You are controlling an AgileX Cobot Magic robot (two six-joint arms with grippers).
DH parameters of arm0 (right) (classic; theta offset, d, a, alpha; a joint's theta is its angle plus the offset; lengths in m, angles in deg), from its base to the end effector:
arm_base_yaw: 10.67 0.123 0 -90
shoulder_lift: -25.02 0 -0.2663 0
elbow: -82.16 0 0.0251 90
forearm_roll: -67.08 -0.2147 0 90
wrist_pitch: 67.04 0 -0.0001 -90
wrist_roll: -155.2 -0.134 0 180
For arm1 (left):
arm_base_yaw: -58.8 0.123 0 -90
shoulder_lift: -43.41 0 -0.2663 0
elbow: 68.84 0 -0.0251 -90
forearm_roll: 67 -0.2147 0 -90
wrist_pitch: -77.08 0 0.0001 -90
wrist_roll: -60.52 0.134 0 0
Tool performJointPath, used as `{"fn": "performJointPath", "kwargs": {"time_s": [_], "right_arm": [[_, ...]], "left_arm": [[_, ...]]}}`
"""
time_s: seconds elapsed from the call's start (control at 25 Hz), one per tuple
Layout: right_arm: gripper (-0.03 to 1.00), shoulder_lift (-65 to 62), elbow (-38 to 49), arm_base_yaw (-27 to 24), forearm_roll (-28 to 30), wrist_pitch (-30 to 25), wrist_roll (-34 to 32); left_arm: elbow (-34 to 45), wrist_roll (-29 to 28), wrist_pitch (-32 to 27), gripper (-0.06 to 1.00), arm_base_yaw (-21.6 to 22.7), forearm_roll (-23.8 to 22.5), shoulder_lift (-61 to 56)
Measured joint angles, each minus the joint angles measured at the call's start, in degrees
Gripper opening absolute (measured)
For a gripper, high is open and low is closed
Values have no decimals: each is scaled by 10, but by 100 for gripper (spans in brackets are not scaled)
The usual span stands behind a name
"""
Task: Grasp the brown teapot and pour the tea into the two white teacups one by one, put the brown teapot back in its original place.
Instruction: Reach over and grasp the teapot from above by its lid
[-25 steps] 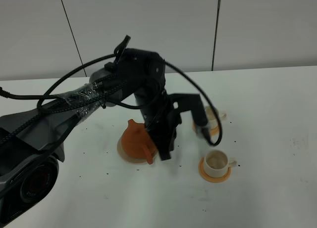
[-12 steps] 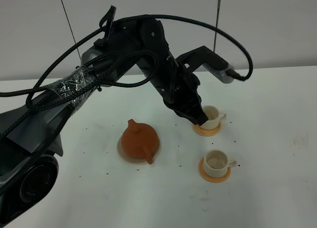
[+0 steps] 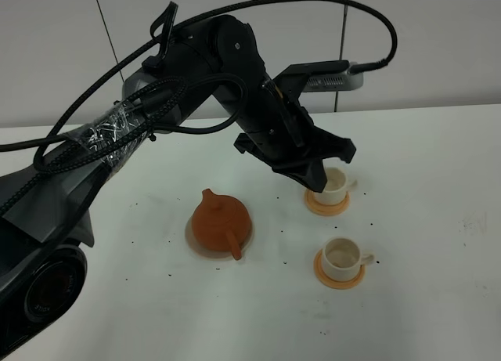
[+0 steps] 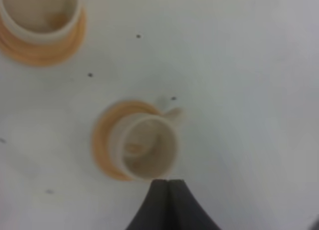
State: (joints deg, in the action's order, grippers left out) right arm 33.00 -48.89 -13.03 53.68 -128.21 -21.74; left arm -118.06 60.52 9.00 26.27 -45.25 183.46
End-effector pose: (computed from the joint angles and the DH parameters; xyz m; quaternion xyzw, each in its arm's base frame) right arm 0.0200 0.0264 0.2376 -0.0095 0.8517 0.0923 0.5157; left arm 0.3693 -0.2902 0.1998 0.2347 0.9372 -0.2279 0.1207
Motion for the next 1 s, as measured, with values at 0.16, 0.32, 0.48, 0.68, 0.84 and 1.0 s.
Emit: {"fn": "performJointPath", "kwargs": {"time_s": [0.16,0.32,0.48,0.68,0.84,1.0], "right_arm": [[24,0,0,0,0,0,0],[24,0,0,0,0,0,-1],[24,0,0,0,0,0,-1],[24,0,0,0,0,0,-1],[24,0,0,0,0,0,-1],[24,0,0,0,0,0,-1]], "left_arm": [[0,-74,0,3,-1,17,0],[0,-183,0,4,-17,-63,0],[0,-299,0,4,-59,-148,0],[0,-378,0,4,-99,-198,0],[0,-377,0,5,-116,-229,-3],[0,-392,1,5,-117,-241,-13]]}}
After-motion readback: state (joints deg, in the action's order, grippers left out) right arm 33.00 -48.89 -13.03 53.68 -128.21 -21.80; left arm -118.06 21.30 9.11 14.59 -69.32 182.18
